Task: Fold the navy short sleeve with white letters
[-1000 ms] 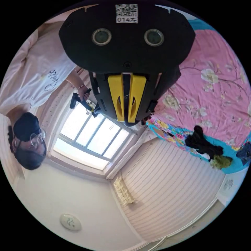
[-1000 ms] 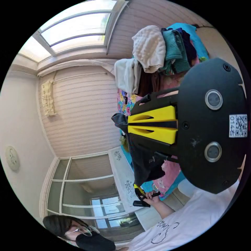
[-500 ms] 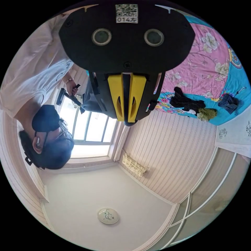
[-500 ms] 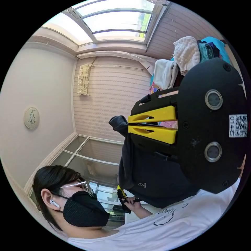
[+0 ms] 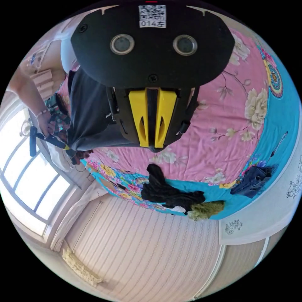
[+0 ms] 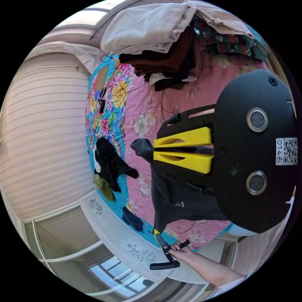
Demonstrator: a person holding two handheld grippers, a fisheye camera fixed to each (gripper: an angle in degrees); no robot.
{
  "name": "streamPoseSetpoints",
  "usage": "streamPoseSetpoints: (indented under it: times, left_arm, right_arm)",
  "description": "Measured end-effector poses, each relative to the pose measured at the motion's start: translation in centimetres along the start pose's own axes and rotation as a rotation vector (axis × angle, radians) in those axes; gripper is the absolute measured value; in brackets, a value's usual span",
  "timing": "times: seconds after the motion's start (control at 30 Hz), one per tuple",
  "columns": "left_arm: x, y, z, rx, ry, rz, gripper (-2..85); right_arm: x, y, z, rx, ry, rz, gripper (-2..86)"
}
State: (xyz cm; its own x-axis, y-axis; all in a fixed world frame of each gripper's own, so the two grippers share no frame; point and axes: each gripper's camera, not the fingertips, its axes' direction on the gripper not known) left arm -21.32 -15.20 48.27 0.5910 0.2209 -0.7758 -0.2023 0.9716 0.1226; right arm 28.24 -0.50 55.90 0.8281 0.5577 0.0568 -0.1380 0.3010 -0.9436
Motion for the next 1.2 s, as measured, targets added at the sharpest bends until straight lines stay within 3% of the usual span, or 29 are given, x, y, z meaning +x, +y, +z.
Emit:
streamPoseSetpoints:
  times: [0.07, 0.2, 0.37, 0.57, 0.73, 0.8, 0.9, 1.03, 1.2]
  left_arm:
    - [-1.1, -0.3, 3.8, -0.11, -0.003, -0.062, 5.6]
    - [-2.7, 0.7, 3.8, -0.089, 0.03, -0.062, 6.2]
    - [-2.4, 8.5, -0.5, -0.14, 0.13, -0.031, 7.3]
    - [0.2, 19.8, -2.9, -0.352, 0.142, -0.218, 7.7]
    - [2.9, 21.5, -0.5, -0.486, 0.171, -0.175, 8.5]
    - [3.3, 21.2, 0.9, -0.532, 0.192, -0.173, 9.0]
    - [4.3, 21.2, 2.9, -0.635, 0.143, -0.112, 7.7]
    - [3.9, 20.4, 1.7, -0.605, 0.09, -0.127, 0.8]
    - [3.4, 20.8, -2.0, -0.552, 0.085, -0.168, 7.1]
  right_arm:
    - [0.8, -1.7, 6.6, -0.12, 0.08, 0.029, 5.7]
    - [2.4, -0.7, 10.6, -0.174, 0.051, 0.035, 6.6]
    - [7.1, 8.7, 9.1, -0.186, -0.153, 0.116, 7.7]
    - [7.0, 20.9, 5.6, -0.323, -0.048, 0.08, 9.1]
    - [5.7, 22.1, 6.0, -0.278, -0.004, 0.075, 12.9]
    - [6.2, 21.8, 7.8, -0.32, 0.02, 0.091, 12.4]
    - [7.7, 21.5, 9.8, -0.423, 0.069, 0.121, 4.8]
    - [10.4, 21.0, 6.4, -0.368, -0.068, 0.184, 1.6]
    - [13.5, 22.3, 2.2, -0.314, -0.136, 0.21, 1.3]
